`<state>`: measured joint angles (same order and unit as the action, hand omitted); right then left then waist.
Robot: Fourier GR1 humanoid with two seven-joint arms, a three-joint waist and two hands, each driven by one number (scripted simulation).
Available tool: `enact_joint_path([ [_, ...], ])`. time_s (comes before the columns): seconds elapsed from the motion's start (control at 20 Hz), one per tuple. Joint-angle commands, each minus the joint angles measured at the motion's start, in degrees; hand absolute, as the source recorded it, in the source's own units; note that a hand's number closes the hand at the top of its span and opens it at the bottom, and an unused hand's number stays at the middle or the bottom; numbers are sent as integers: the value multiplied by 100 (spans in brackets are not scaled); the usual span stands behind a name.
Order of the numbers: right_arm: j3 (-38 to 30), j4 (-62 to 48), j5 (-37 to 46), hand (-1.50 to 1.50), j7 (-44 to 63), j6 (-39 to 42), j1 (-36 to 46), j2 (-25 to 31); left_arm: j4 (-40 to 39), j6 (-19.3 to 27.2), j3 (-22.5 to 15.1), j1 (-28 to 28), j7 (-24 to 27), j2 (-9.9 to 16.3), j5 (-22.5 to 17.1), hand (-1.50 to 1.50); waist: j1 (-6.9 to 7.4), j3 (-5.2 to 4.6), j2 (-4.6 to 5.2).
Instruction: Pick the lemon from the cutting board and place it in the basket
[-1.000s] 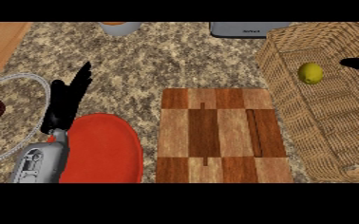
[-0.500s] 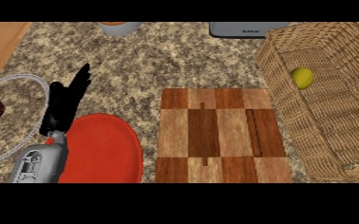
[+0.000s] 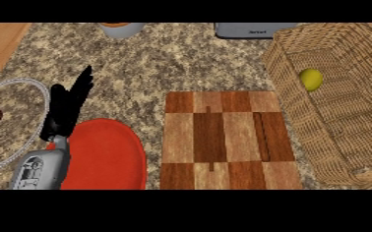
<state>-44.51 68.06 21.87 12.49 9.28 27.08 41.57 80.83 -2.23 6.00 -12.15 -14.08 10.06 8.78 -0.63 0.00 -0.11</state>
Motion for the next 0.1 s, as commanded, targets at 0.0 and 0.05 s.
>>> enact_joint_path([
  [0.0,-753,-403,-531,-150,-483,492,-601,631,127,-218,105,379,204,138,-155,0,12,3,-2],
  [0.05,-944,-907,-662,-150,-955,568,-658,797,-157,-32,35,109,237,-15,-26,0,-8,7,17],
])
